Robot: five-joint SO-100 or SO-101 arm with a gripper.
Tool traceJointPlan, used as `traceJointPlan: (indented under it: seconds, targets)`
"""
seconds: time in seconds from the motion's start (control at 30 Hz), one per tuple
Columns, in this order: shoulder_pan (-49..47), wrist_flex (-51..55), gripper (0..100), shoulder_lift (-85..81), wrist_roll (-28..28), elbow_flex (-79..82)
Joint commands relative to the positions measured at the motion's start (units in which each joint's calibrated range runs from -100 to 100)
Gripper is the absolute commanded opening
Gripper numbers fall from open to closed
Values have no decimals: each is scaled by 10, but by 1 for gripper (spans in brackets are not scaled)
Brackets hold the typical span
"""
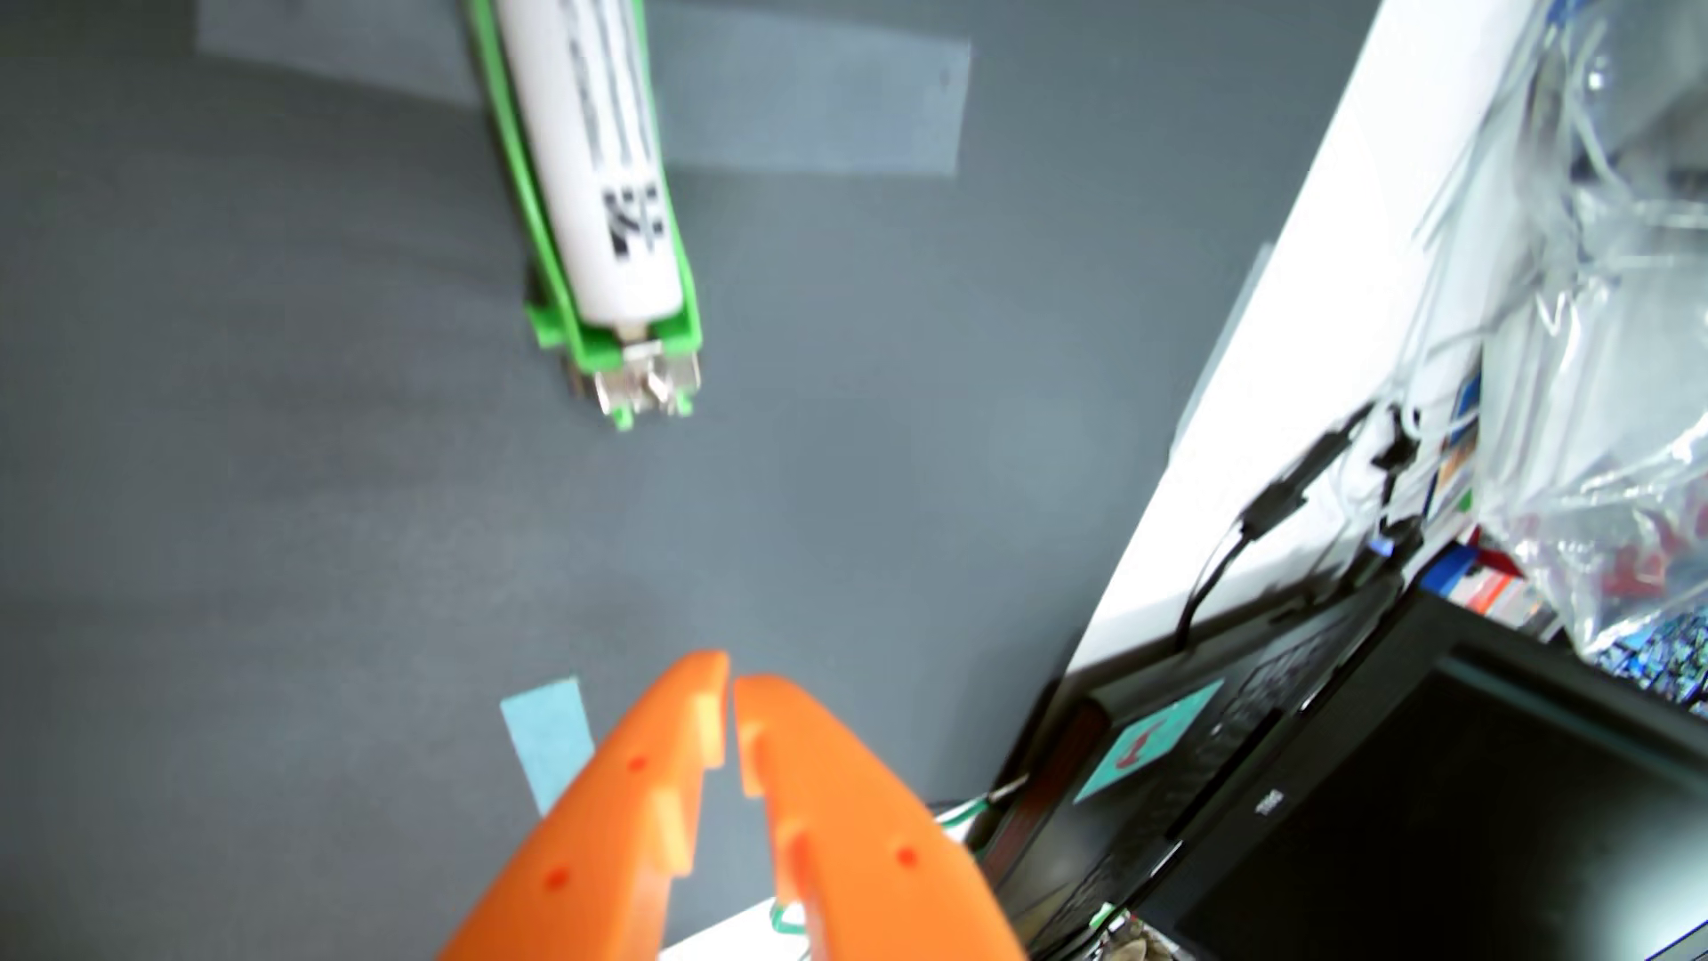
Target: Insert Battery
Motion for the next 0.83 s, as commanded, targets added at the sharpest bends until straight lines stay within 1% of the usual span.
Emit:
traceJointPlan:
  seconds: [0.0,0.2,0.8]
  targets:
    - [45,19,1,-60,17,19]
    - [76,12,1,-124,42,100]
    - [65,22,1,-432,44,275]
